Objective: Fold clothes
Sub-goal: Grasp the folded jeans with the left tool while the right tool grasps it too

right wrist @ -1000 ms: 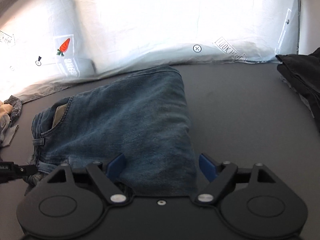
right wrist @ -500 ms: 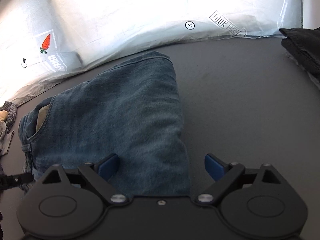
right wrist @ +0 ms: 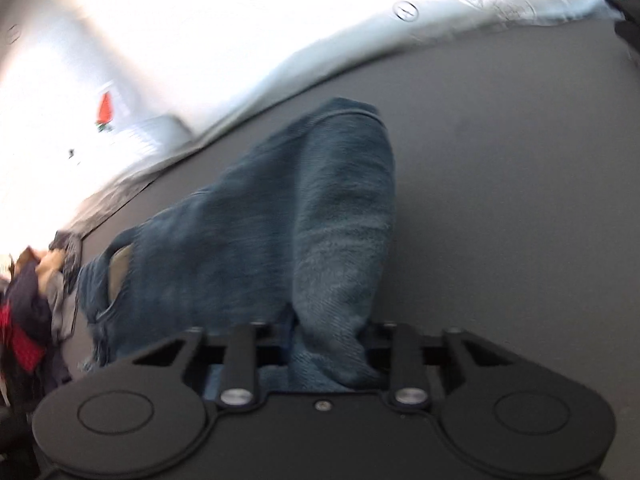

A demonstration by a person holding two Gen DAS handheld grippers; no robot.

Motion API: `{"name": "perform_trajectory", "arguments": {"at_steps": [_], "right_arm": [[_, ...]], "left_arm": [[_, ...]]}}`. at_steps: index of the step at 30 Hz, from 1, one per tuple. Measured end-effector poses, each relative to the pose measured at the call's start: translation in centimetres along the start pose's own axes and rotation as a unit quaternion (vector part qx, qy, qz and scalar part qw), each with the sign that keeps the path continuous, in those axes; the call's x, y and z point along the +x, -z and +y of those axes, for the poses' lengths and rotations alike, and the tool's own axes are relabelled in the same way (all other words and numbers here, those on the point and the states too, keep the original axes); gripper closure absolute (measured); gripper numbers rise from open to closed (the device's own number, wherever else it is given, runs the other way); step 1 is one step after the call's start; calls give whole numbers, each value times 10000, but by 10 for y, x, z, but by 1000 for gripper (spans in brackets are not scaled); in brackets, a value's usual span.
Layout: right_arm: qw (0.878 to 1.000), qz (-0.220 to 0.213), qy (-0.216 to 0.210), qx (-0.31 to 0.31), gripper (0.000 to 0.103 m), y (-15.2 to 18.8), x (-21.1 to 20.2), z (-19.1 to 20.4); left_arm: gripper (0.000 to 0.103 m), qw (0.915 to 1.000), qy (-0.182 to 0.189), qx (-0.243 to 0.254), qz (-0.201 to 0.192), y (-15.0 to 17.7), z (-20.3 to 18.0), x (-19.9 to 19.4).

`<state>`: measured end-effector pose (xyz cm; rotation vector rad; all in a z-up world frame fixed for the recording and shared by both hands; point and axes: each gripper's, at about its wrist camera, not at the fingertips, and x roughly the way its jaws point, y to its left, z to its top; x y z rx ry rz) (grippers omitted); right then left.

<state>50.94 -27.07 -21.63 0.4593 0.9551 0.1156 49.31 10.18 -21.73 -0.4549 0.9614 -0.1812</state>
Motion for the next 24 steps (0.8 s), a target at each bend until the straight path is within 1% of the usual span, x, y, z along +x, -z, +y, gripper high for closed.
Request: {"name": "perform_trajectory", "arguments": {"at_steps": [1, 3, 4, 6, 7, 10, 13, 18, 20, 24], "right_arm": [[9999, -62, 56, -64, 83, 3, -4, 6], [9995, -209, 178, -179, 87, 9, -14, 18], [9990, -305, 202, -236, 88, 12, -20, 24], [9985, -488, 79, -251, 89, 17, -37, 32], [9983, -548, -46, -172, 89, 20, -46, 33], [9966, -708, -404, 106, 90, 31, -76, 33], [9938, -879, -583, 340, 90, 46, -105, 36], [9890, -1181, -594, 664, 90, 71, -154, 33], [9884, -1272, -516, 646, 90, 78, -173, 34], [9906, -1274, -193, 464, 90, 89, -201, 42]], "left_arm": [[68, 10000, -24, 12, -75, 2, -2, -3], [72, 9997, -42, 139, -203, 4, -12, -13], [74, 9995, -3, 156, -271, 4, -17, -19], [76, 9990, 204, 101, -394, 2, -25, -34], [83, 9985, 316, 90, -444, 1, -30, -42], [83, 9969, 539, 311, -490, 3, -48, -60], [84, 9952, 711, 515, -435, 17, -61, -79], [85, 9920, 1036, 695, -202, 49, -72, -96], [85, 9913, 1163, 607, -93, 57, -74, -99], [85, 9885, 1402, 561, 30, 71, -81, -105]]}}
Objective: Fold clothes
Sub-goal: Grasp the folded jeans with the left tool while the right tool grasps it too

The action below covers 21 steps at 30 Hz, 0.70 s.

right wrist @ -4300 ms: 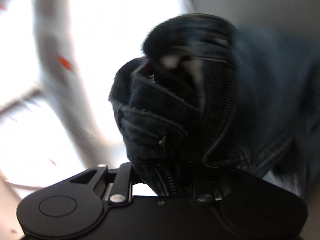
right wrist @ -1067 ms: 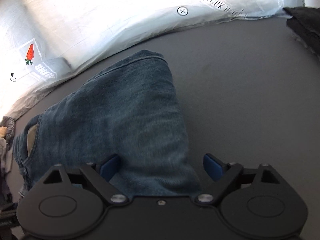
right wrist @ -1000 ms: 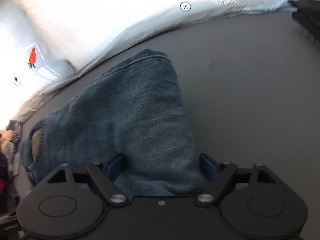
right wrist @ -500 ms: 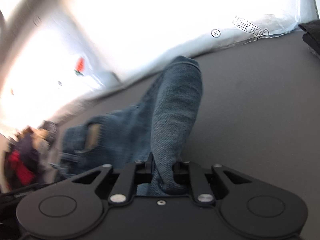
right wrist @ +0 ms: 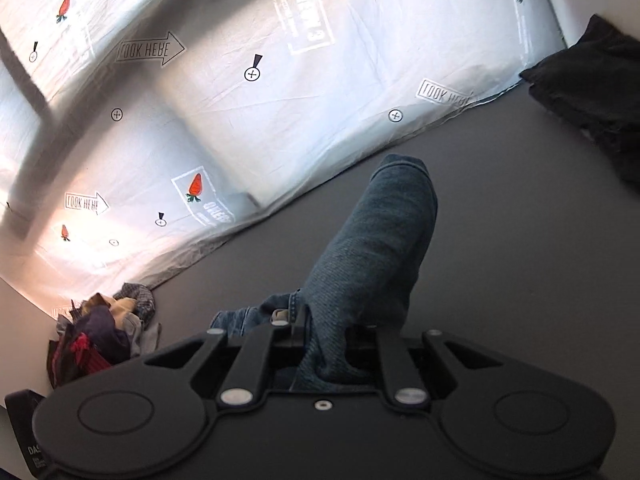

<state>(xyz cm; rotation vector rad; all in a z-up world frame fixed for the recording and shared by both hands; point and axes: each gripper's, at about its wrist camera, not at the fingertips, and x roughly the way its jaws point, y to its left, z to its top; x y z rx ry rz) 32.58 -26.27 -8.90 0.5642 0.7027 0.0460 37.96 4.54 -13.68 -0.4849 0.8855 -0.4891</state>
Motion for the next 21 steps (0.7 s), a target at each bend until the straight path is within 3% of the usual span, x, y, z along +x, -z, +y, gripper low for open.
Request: {"name": "perform_trajectory", "arguments": {"at_steps": [6, 11, 16, 21], "right_arm": [[9994, -237, 194, 134, 90, -9, -45, -14], [9982, -576, 87, 142, 90, -32, -76, -47], [9951, -922, -344, 85, 90, -82, -92, -106], [9872, -1396, -776, 19, 90, -148, -107, -173]], "left_arm": [[85, 9988, 382, -216, 236, 12, -17, 12], [85, 9979, 621, 89, 140, 8, -65, 30], [85, 9970, 752, 90, -155, -8, -130, 67], [85, 9940, 893, 467, -431, -33, -219, 118]]}}
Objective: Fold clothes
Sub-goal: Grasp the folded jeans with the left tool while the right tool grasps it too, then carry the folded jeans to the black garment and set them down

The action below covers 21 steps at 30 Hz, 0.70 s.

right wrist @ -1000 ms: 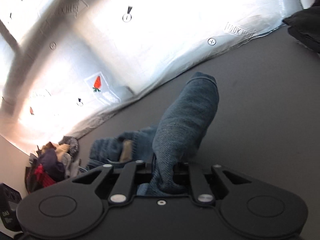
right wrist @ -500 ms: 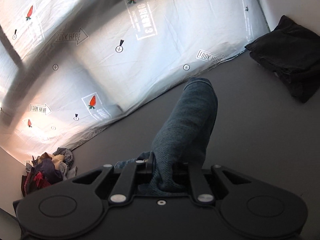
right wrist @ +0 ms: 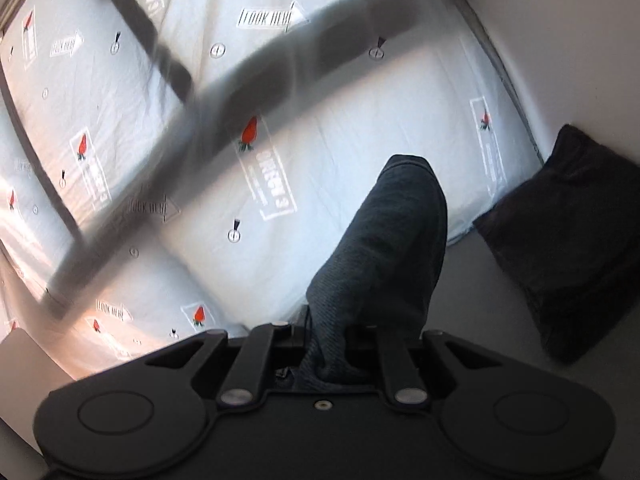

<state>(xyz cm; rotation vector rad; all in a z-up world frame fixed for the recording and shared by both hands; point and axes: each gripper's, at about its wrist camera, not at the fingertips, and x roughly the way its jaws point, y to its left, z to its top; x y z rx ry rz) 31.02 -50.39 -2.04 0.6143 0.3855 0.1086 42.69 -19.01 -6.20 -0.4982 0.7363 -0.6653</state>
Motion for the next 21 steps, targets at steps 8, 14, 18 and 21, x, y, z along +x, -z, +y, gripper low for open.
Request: {"name": "perform_trajectory", "arguments": {"at_steps": [8, 14, 18, 21], "right_arm": [[9913, -1257, -159, 366, 90, -104, -9, -97], [9622, -2464, 309, 1116, 90, -122, -21, -177], [9464, -1756, 2206, 1573, 57, -94, 22, -238], [9037, -152, 4013, 1485, 63, -68, 69, -284]], "left_arm": [[85, 9940, 421, 1011, -32, -87, -135, 134], [79, 9680, 890, 2344, 56, -138, -221, 263], [66, 9556, -84, 2925, 343, -122, -214, 378], [67, 9697, -396, 2221, 939, -99, -178, 439]]}}
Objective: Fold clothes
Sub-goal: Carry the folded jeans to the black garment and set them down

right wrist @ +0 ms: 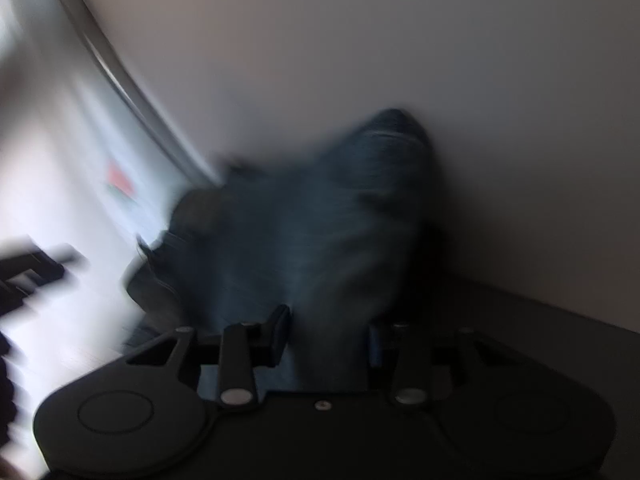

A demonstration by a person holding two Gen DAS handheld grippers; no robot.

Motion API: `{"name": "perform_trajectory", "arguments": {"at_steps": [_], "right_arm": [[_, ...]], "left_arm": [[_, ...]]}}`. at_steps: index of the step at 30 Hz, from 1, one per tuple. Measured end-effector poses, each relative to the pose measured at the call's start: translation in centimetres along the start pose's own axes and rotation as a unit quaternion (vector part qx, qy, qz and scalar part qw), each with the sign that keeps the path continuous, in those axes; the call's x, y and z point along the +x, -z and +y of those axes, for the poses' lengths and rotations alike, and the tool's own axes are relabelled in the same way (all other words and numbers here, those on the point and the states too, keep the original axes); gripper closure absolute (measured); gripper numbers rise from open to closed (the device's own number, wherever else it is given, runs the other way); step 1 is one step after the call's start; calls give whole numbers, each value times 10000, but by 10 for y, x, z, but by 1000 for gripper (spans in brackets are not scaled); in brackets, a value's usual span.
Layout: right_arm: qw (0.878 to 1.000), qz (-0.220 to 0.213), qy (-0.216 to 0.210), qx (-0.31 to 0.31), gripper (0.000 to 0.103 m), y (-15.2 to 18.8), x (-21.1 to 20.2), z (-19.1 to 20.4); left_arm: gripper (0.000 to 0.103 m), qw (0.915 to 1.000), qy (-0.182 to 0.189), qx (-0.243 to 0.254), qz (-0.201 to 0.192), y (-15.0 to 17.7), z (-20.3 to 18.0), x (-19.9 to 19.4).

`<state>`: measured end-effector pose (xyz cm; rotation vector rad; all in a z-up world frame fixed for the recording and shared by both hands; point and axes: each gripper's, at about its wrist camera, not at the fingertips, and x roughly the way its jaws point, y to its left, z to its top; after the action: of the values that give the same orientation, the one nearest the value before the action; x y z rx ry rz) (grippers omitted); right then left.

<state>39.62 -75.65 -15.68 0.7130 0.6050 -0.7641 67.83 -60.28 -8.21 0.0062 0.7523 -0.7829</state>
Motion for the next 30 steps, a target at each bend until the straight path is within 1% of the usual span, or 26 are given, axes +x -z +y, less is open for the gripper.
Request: {"name": "perform_trajectory", "arguments": {"at_steps": [1, 2, 4, 5, 6, 7, 8, 10, 12, 14, 15, 16, 17, 18, 19, 21, 22, 23, 24, 25, 26, 27, 28, 30], "right_arm": [[9995, -37, 298, -1, 63, 7, 4, -7], [9989, -217, 422, -61, 62, 11, 0, -11], [9931, -756, 726, -521, 61, 13, -12, -7], [9880, -1103, 749, -782, 61, 13, -17, -1], [9809, -1449, 767, -1042, 61, 13, -22, 5], [9720, -1805, 690, -1337, 61, 13, -22, 9], [9638, -1998, 589, -1663, 61, 13, -18, 16], [9633, -1770, 353, -1988, 57, 8, 7, 24], [9831, -952, 426, -1508, 56, -4, 40, 29], [9882, -730, 359, -1295, 56, -8, 37, 29], [9904, -623, 324, -1190, 52, -10, 36, 29], [9880, -597, 256, -1402, 50, -7, 29, 34], [9849, -572, 187, -1622, 44, -3, 23, 38], [9816, -538, 149, -1828, 35, 2, 16, 43], [9791, -522, 101, -1961, 31, 6, 10, 46], [9780, -503, -50, -2023, 20, 14, -5, 48], [9778, -493, -146, -2029, 18, 18, -14, 51], [9776, -483, -241, -2035, 12, 22, -23, 54], [9766, -582, -380, -2035, 6, 35, -38, 54], [9738, -765, -519, -2077, 3, 40, -53, 60], [9704, -951, -657, -2119, 2, 45, -69, 65], [9665, -1136, -795, -2159, 2, 50, -84, 71], [9606, -1329, -976, -2239, 2, 53, -102, 76], [9444, -1729, -1398, -2423, 2, 62, -132, 90]], "left_arm": [[66, 9996, 96, -221, 145, 10, 5, 14], [66, 9992, 152, -294, 235, 22, 6, 22], [60, 9991, 91, -158, 377, 43, 6, 32], [59, 9990, 33, -108, 432, 52, 6, 36], [58, 9990, 11, -113, 427, 60, 9, 36], [58, 9991, 11, -129, 395, 67, 12, 35], [58, 9993, 46, -164, 331, 67, 16, 33], [55, 9993, 44, -186, 309, 61, 24, 30], [54, 9997, 12, -151, 207, 61, 31, 15], [47, 9999, 24, -155, 39, 64, 35, -5], [41, 9997, 26, -214, -85, 67, 38, -16], [36, 9993, 21, -300, -230, 69, 42, -27], [33, 9985, 15, -388, -374, 72, 44, -39], [28, 9976, 1, -473, -513, 76, 46, -53], [23, 9965, -21, -543, -631, 81, 46, -68], [18, 9945, -114, -644, -820, 90, 44, -100], [15, 9936, -181, -657, -904, 94, 42, -116], [14, 9925, -243, -652, -1000, 99, 40, -133], [13, 9913, -293, -632, -1114, 104, 38, -155], [13, 9899, -347, -610, -1234, 109, 36, -176], [12, 9880, -415, -579, -1370, 114, 35, -197], [7, 9857, -501, -549, -1515, 118, 32, -221], [2, 9824, -605, -539, -1681, 122, 31, -244], [0, 9736, -814, -504, -2073, 132, 29, -292]]}}
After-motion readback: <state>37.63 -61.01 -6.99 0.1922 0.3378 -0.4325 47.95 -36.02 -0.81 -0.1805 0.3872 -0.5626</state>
